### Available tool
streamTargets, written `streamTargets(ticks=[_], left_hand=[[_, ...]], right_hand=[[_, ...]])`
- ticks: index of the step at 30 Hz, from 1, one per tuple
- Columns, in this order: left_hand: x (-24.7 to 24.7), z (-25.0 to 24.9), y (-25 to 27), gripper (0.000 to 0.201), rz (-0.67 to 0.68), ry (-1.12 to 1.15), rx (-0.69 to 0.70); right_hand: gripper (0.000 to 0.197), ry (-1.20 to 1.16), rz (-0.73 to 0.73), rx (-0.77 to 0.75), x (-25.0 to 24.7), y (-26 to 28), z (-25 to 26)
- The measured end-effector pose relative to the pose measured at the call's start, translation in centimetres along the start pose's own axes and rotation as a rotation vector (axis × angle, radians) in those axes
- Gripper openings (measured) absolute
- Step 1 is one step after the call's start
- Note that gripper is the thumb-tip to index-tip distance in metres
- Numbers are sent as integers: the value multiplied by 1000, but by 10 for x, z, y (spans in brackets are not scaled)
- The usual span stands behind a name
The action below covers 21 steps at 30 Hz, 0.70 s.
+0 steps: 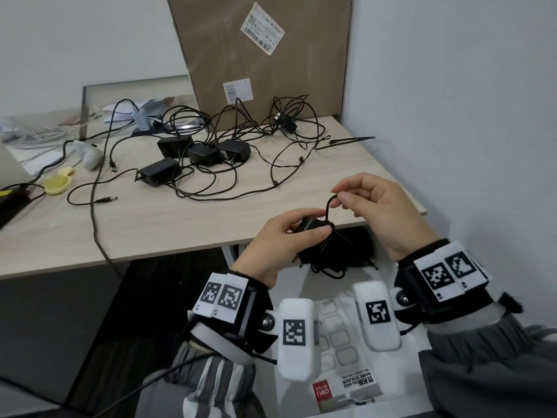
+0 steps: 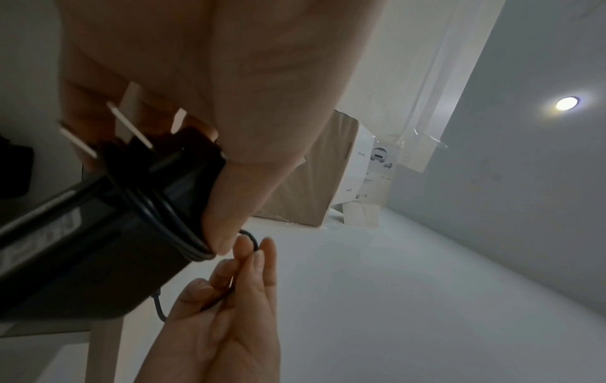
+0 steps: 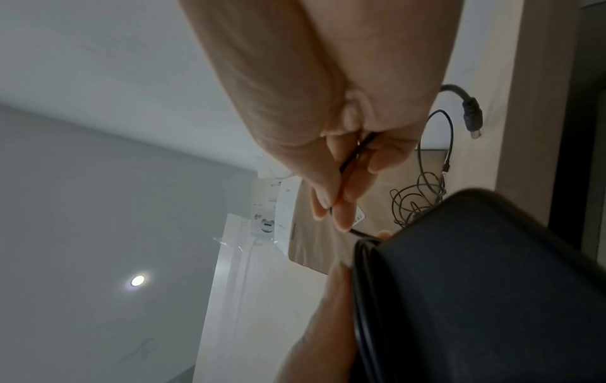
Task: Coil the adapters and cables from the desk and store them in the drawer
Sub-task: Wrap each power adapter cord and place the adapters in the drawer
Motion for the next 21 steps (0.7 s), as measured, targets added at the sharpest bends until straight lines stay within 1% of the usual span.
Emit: streamTargets(ticks=[3,7,12,16,18,21], left_hand=[[1,2,0,33,65,18,-32],[1,4,0,36,120,-3,-38],[3,6,1,43,196,33,-46],[5,7,3,41,259,45,-50],[7,7,4,44,295,60,-64],[8,7,4,47,302,16,-63]], right_hand=[[17,16,-22,26,-2,0,-6],[17,1,6,53,1,0,-10],[17,-35,-13,75,-6,0,-13],[17,-44,-2,93,-5,0,-14],[18,-61,-8,100,-6,0,-13],[16,-90,32,101,-3,0,-11]])
Point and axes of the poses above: each hand's wrist, its own y-axis away from the middle knuckle, its own x-axis out of the palm, z = x × y, the point moved 5 cm from there along -y, towards the middle knuckle, and after that the axes turned 14 degrees about -x, right-handed, at the moved point
